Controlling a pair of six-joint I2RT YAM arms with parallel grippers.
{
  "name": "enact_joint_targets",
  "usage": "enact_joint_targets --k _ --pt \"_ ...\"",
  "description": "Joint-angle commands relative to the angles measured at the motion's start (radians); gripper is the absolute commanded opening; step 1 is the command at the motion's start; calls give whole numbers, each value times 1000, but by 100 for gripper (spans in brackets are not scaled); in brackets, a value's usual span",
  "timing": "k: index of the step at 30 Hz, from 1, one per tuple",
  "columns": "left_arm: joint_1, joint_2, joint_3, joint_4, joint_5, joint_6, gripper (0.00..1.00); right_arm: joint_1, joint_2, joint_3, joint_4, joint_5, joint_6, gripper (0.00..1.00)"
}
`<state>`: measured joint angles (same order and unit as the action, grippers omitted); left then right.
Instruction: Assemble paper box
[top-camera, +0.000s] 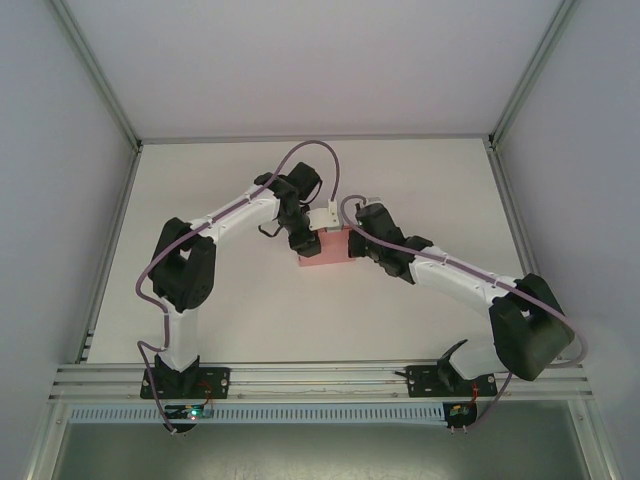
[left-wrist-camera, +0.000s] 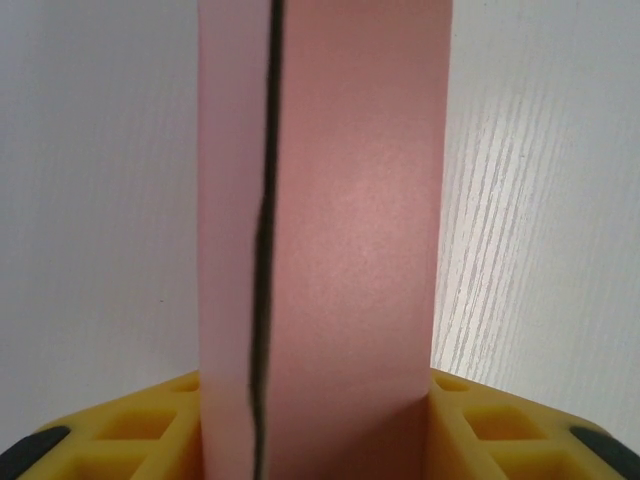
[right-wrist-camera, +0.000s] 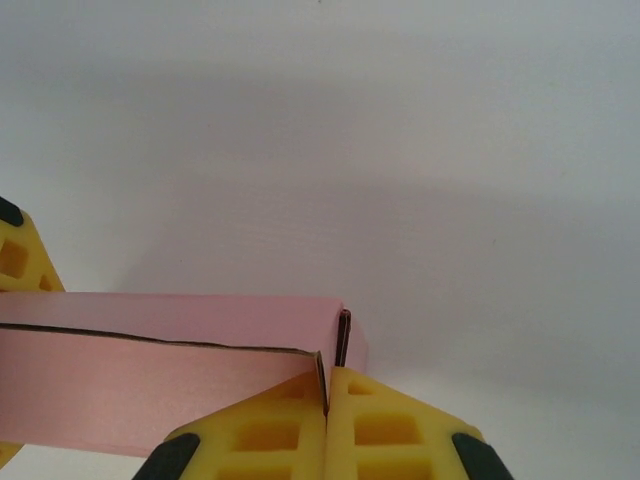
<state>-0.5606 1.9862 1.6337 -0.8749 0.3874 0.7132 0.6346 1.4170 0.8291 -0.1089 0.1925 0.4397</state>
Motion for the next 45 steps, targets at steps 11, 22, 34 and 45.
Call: enact_joint_targets --k 11,22,34,45 --pt "-10 -116 -39 149 -89 -255 79 56 6 -37 -10 62 -29 0" --pt "-9 -379 -285 218 -373 -617 79 62 30 -19 -19 56 -37 0" --pt "-9 -343 -330 235 -352 -685 45 63 29 -2 -26 46 -55 0" --pt "-7 -302 -250 219 -304 -810 0 98 38 1 -44 134 -78 0"
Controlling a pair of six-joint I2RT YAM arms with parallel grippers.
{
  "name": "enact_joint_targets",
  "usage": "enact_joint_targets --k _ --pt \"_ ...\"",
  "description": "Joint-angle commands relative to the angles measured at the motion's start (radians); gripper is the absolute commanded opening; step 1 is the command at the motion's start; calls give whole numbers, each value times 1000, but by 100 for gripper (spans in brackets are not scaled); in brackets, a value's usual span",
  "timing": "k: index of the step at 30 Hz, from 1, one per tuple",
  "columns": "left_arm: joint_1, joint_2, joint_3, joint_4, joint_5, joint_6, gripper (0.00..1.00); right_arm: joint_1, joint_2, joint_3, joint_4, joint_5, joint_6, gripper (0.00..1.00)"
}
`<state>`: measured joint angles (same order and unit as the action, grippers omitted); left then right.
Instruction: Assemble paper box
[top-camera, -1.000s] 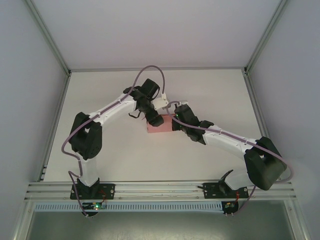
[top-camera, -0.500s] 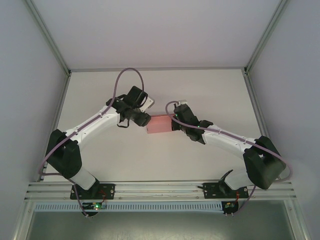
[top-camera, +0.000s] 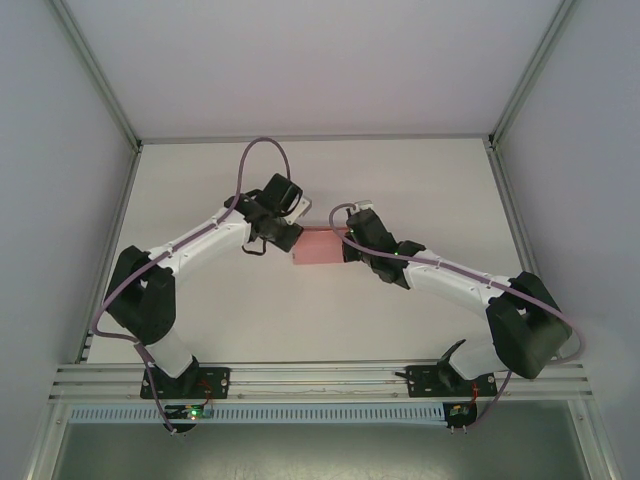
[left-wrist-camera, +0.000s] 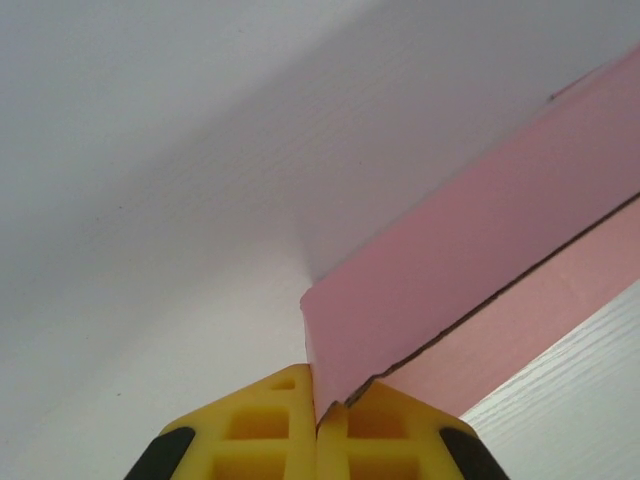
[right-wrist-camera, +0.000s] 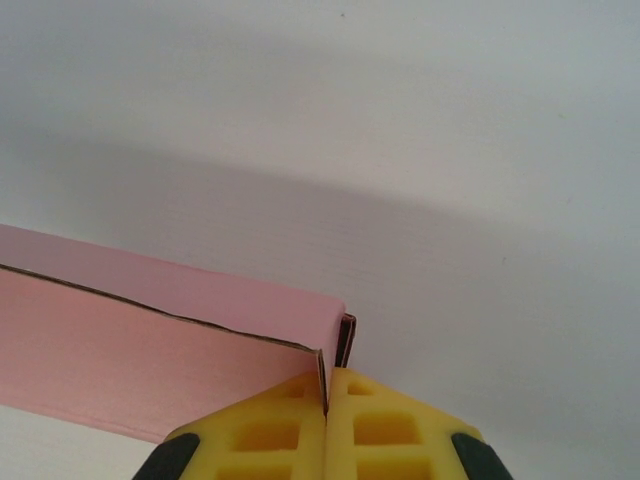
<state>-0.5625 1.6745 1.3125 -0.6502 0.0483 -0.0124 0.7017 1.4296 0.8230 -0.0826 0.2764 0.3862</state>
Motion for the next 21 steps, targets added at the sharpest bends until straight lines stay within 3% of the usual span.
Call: enact_joint_targets --k 1,3,9,16,21 --pt "-4 26 98 -46 44 -109 0 42 29 8 -77 75 -26 0" --pt "-4 61 144 -115 43 -193 0 67 39 10 -80 129 -28 0" --pt "5 118 215 -182 177 -336 0 125 72 2 -61 202 -26 0" --pt "24 157 304 -250 353 -378 0 171 75 -30 -26 258 -22 0" --pt "47 164 321 -272 382 -408 0 185 83 -34 -24 280 -36 0"
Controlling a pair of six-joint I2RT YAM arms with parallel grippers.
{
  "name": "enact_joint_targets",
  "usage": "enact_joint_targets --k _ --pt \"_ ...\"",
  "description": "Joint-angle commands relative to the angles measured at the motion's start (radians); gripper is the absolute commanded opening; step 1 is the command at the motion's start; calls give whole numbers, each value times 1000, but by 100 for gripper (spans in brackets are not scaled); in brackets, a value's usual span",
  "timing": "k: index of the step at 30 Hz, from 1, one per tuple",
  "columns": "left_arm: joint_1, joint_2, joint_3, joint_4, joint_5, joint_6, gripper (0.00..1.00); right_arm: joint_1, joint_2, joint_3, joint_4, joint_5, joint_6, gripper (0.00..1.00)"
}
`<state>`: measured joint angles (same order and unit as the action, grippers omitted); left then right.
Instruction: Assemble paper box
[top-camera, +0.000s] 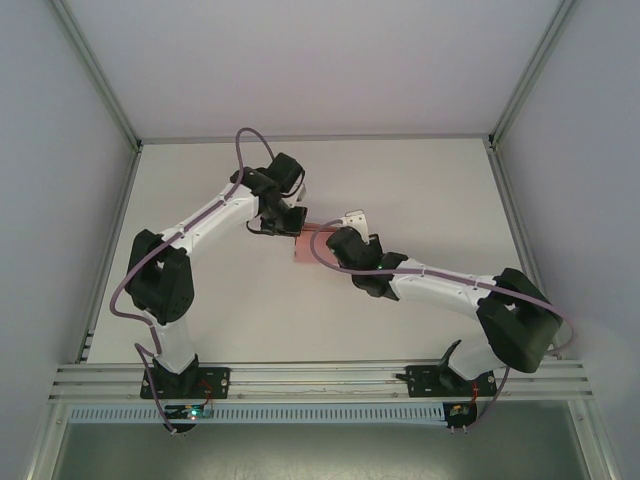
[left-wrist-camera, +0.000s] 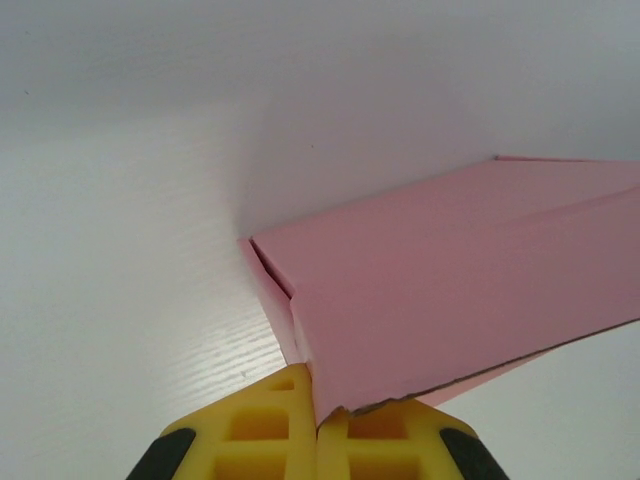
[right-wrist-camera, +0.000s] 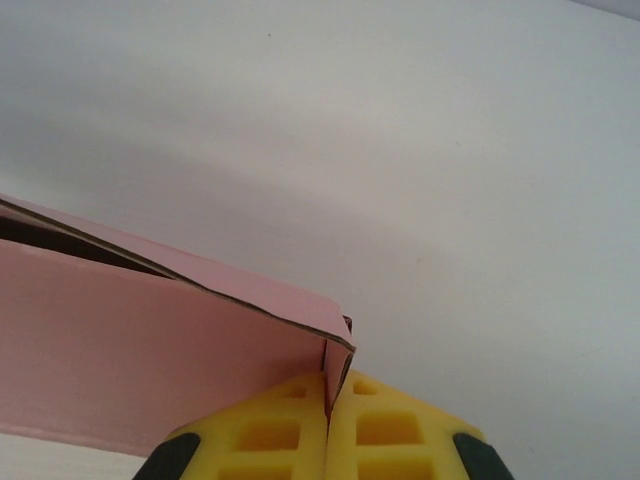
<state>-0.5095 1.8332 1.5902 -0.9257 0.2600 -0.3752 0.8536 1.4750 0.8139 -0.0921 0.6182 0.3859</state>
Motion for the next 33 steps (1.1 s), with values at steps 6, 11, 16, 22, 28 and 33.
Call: enact_joint_targets --k 6,11,16,22,28,33 --pt "14 35 51 -4 175 -67 0 37 47 -31 7 -67 -30 0" --pt "23 42 62 7 184 -76 0 37 55 -31 7 -89 -17 0" --pt "42 54 80 8 244 -92 0 35 64 -27 6 -97 -15 0" --pt "33 48 89 -24 157 -31 0 35 82 -16 -9 -86 -16 0" --pt "-10 10 -78 99 63 -1 4 30 78 -32 26 -97 5 0" --pt "-51 -46 -237 190 -43 34 6 30 71 -62 73 -102 5 0"
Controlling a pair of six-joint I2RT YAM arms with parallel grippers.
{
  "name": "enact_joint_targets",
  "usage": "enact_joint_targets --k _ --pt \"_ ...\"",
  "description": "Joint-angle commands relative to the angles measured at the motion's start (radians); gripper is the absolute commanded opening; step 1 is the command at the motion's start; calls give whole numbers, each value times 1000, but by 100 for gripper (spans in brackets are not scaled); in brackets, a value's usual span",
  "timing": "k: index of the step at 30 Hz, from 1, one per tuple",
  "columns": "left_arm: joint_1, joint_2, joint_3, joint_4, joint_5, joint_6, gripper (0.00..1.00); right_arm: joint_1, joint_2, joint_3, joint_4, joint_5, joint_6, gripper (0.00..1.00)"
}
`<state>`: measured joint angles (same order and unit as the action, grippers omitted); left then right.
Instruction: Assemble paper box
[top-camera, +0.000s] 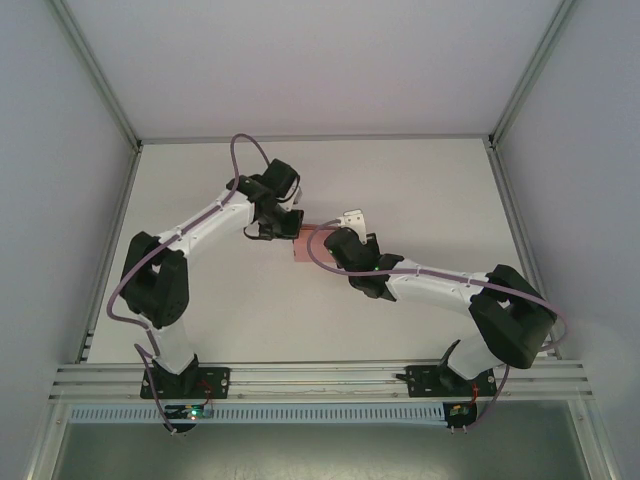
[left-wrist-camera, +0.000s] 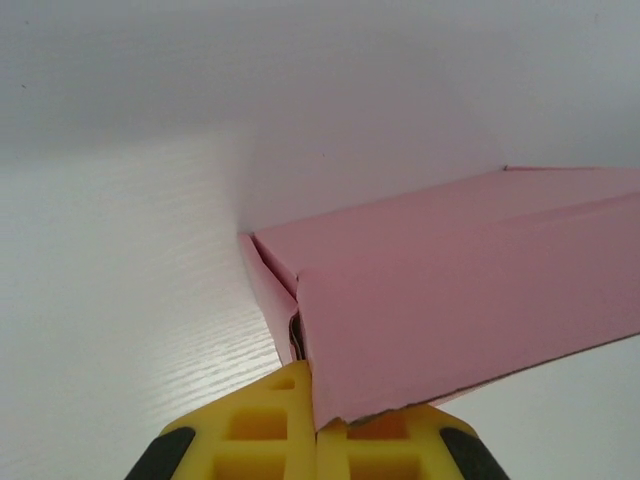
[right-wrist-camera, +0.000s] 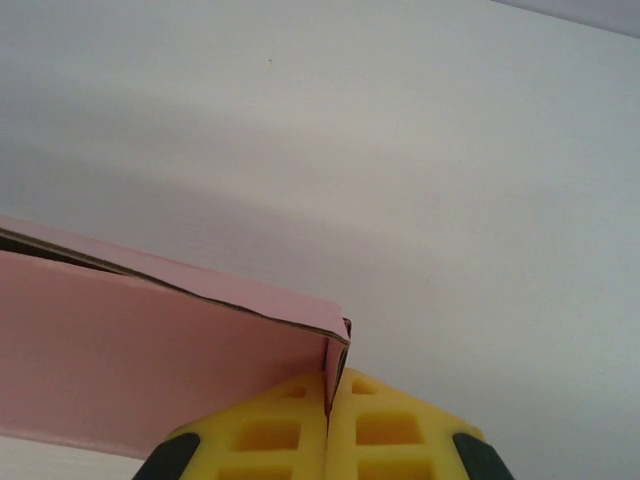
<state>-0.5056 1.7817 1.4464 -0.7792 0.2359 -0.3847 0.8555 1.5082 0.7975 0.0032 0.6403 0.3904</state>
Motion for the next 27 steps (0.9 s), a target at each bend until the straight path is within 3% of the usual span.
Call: enact_joint_targets --k 1,5,14,16,18,20,25,26,27 --pt "-59 -4 -127 54 -39 44 7 27 33 -54 -10 -130 -2 0" --pt "-75 -29 -216 67 -100 25 11 27 10 -86 31 -128 -6 0" --pt "-74 -71 -185 130 0 -26 23 28 1 -100 37 -81 -12 0" --pt "-74 -72 -153 130 12 -43 36 31 2 -98 36 -73 -9 0" --pt "-74 -76 -127 127 24 -61 41 33 5 -96 30 -67 -10 0" --pt "-72 -82 -105 119 44 -75 60 34 8 -89 15 -56 -7 0" --pt "-58 -116 -92 122 36 -123 84 36 4 -85 13 -53 -5 0" --pt "-51 -127 -99 129 37 -141 98 36 4 -85 15 -54 -5 0" --pt "-43 -139 -109 140 33 -163 100 36 6 -85 17 -55 -6 0"
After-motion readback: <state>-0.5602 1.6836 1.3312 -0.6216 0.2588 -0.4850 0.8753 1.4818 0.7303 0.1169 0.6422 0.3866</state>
